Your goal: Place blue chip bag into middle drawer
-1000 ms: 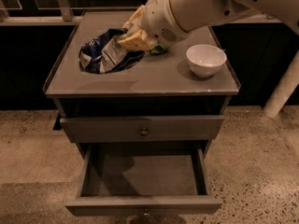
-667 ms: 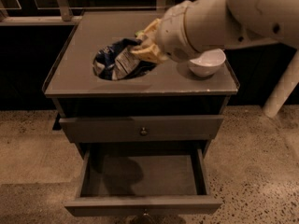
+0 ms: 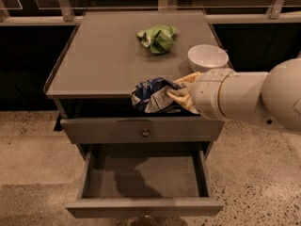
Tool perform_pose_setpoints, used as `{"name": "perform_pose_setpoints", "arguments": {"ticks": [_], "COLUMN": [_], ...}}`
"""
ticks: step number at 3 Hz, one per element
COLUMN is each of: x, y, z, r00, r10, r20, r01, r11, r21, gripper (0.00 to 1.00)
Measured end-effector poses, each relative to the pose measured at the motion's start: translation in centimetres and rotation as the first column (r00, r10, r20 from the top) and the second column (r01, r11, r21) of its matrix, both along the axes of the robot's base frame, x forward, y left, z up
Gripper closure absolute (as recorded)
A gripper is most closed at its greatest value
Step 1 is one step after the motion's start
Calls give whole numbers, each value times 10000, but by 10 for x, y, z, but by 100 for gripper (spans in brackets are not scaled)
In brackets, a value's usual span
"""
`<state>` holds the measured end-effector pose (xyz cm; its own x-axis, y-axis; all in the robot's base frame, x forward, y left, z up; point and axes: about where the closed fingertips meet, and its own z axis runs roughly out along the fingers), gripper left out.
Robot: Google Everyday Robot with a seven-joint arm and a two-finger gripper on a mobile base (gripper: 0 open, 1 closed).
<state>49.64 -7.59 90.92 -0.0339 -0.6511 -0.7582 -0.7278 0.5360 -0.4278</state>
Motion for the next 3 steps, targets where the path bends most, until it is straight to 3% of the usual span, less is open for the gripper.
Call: {"name": "perform_pose_setpoints", "arguments": {"ticks": [1,2,3], "x": [0,-8,-24], "y": [1,0,-12], "z": [1,-20,-80], "r00": [10000,9988,9846], "r10": [13,-279,-1039], "r20": [8,-410,-1407], "r01": [-13,290,1192], "r11": [10000,9993,9874], "r21": [-2,256,1044], "gripper": [100,100,100]}}
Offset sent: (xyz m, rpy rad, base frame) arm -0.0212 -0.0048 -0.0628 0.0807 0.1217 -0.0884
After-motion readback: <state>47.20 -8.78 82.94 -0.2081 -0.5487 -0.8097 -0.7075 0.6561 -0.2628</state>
